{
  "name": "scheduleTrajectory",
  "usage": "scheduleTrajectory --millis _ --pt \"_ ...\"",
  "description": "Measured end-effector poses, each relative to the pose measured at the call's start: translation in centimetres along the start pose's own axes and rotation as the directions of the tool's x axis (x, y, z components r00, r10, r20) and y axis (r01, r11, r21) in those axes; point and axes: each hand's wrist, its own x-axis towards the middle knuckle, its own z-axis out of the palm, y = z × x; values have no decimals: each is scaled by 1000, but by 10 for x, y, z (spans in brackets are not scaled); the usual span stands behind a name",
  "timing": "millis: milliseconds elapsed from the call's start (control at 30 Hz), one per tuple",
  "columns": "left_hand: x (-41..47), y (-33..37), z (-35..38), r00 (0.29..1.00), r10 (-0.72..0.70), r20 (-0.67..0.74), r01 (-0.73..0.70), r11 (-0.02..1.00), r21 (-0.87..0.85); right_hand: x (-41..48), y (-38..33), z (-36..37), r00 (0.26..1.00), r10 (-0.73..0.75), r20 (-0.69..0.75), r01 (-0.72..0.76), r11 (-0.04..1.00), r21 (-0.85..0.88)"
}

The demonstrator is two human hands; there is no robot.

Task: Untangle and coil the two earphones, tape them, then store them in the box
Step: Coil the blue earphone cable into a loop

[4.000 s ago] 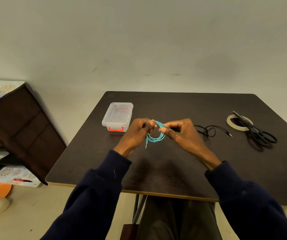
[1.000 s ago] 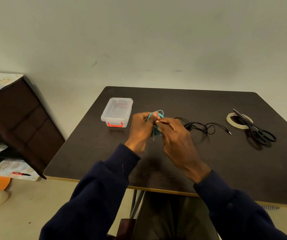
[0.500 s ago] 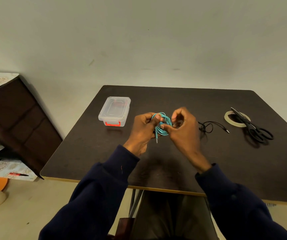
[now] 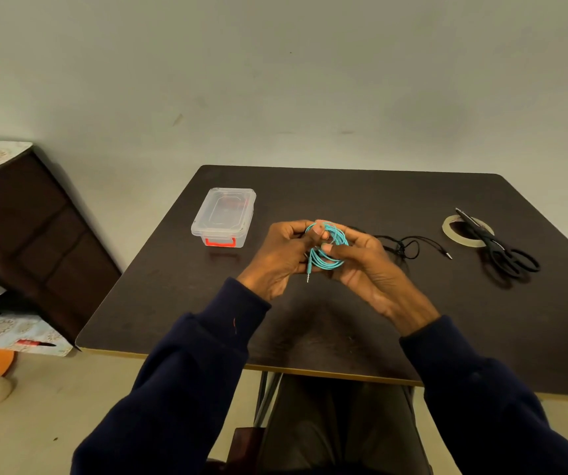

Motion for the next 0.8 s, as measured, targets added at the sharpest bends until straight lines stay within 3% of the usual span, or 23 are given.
scheduleTrajectory --millis 200,467,667,800 --pt "0 1 -4 998 -52 41 53 998 -15 -7 1 -10 987 118 107 -123 991 43" --pt "1 1 -5 994 -70 78 74 996 -42 -11 5 -23 982 88 168 -118 977 177" --pt "2 3 -6 991 -89 96 96 993 -69 -13 8 -27 998 39 43 -42 996 79" --pt "0 4 -6 991 -86 102 90 995 -37 -15 6 -26 996 77 32 -79 995 60"
